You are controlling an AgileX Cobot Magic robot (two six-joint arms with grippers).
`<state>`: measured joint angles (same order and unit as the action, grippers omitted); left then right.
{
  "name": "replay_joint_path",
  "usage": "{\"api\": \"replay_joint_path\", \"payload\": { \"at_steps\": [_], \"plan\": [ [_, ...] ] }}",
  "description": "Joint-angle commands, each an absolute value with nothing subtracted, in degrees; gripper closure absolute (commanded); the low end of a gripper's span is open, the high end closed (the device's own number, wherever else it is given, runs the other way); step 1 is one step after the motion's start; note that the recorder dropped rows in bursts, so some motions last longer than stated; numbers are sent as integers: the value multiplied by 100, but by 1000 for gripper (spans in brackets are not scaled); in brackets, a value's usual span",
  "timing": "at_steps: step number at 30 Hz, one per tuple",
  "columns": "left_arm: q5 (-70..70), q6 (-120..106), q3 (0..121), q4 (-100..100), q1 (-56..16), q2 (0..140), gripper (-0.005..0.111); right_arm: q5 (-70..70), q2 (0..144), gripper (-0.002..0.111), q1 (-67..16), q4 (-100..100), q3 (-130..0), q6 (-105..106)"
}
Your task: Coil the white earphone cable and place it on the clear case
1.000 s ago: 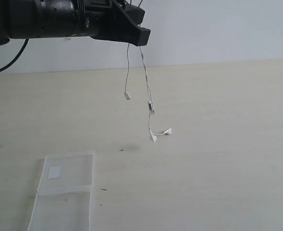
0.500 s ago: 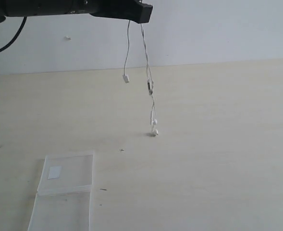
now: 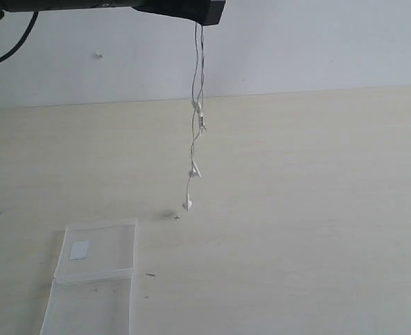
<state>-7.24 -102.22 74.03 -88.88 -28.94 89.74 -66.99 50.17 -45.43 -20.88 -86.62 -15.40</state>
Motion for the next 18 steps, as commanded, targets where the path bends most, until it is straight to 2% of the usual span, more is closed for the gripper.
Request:
{"api": "replay_joint_path", "payload": {
  "at_steps": [1,10,18],
  "plan": [
    [-99,-10193,7417,-8907,-2792,8988,107,-6484,4120,108,-4534,-2470,-7899,-1966],
    [-73,-10181,7695,-8864,-2792,8988,107,-5906,2981,108,-4534,-2927,-6314,-2868],
    [32,-10181,7693,-8864,-2792,8998,107,-5718,2631,108,-4534,-3584,-6090,-3346]
  ]
}}
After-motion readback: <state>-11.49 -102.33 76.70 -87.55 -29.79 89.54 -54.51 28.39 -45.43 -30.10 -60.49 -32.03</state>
